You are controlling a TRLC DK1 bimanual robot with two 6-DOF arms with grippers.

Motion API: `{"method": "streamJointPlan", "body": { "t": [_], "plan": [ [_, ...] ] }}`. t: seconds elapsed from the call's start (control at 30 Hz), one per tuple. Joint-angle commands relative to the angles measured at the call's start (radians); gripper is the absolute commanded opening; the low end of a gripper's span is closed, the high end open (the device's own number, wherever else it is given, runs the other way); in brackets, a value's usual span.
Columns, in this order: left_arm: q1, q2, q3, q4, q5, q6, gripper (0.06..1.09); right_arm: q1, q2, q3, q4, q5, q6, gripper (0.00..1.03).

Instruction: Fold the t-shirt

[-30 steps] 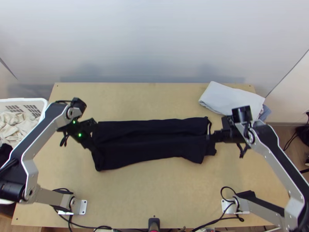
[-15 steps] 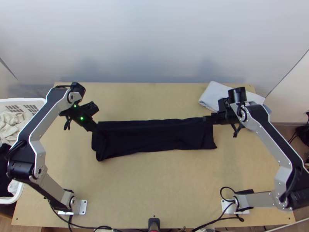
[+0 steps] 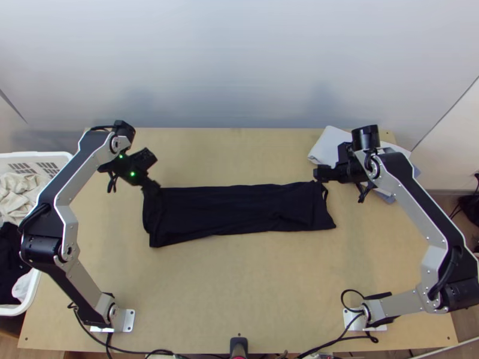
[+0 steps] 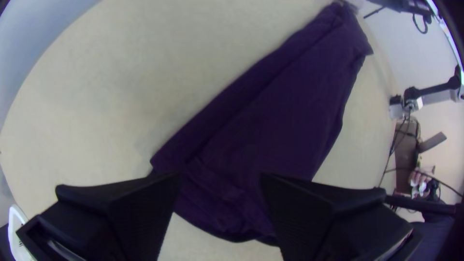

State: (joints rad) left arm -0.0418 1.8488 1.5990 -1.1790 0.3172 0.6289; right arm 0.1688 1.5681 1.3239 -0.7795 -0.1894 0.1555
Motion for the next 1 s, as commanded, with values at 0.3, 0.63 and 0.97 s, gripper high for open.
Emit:
{"method": "streamJointPlan", "body": {
  "t": [0.3,0.63,0.97],
  "plan": [
    [0.258,-0.134,-0.194,0.314,0.301,-0.337,1.05,-0.040,-0.229,-0.063,0.005,0.103,0.082,0.99],
    [0.379,-0.306,-0.610,0.571,0.388,-0.512,1.05,-0.038,-0.243,-0.005,-0.076,-0.045,0.234,0.99],
    [0.418,-0.318,-0.777,0.685,0.419,-0.486,1.05,-0.055,-0.243,0.078,-0.153,-0.078,0.260,0.99]
  ]
}}
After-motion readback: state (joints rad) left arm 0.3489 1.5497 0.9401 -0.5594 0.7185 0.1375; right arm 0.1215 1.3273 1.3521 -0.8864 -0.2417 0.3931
